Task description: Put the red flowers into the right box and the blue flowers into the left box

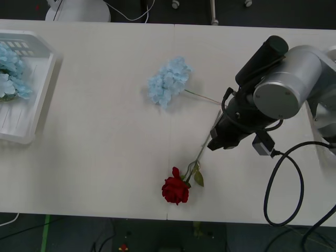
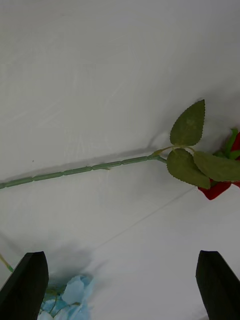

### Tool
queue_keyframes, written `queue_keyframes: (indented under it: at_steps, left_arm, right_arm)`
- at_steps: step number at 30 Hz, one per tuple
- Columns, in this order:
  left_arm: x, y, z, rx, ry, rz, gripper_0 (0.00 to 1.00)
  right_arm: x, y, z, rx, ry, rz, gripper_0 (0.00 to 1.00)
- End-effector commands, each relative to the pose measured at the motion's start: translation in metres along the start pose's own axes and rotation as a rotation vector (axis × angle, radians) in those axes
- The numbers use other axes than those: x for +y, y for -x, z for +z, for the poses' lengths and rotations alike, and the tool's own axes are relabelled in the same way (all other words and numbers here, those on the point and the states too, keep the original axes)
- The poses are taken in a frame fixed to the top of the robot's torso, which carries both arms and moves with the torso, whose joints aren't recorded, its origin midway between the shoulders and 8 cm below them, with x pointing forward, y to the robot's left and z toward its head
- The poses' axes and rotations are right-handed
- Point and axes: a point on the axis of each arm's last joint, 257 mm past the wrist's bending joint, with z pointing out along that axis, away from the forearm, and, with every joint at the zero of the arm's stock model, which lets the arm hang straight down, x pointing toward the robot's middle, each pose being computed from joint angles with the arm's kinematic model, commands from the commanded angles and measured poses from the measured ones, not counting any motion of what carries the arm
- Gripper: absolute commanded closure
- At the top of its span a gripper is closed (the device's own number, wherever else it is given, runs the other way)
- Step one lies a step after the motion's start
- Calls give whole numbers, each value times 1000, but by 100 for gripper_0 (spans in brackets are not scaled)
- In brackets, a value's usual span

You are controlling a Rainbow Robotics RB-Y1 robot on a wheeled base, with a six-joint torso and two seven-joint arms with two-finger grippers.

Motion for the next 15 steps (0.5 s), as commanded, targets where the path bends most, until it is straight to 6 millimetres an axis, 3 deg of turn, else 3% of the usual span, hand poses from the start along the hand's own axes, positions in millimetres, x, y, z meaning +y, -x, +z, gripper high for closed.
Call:
queue_keyframes:
  at_steps: [1,11,15]
  left_arm:
    - [-42,24,-23,-63,-126,15,0]
    - [-121,-2,-5,-72,-281,139,0]
    - [-150,-14,4,-70,-336,194,0]
  right_arm:
    - [-18,-5,20,18,1,37,15]
    - [-26,-14,49,17,124,89,15]
    - [-29,-10,53,-4,141,121,15]
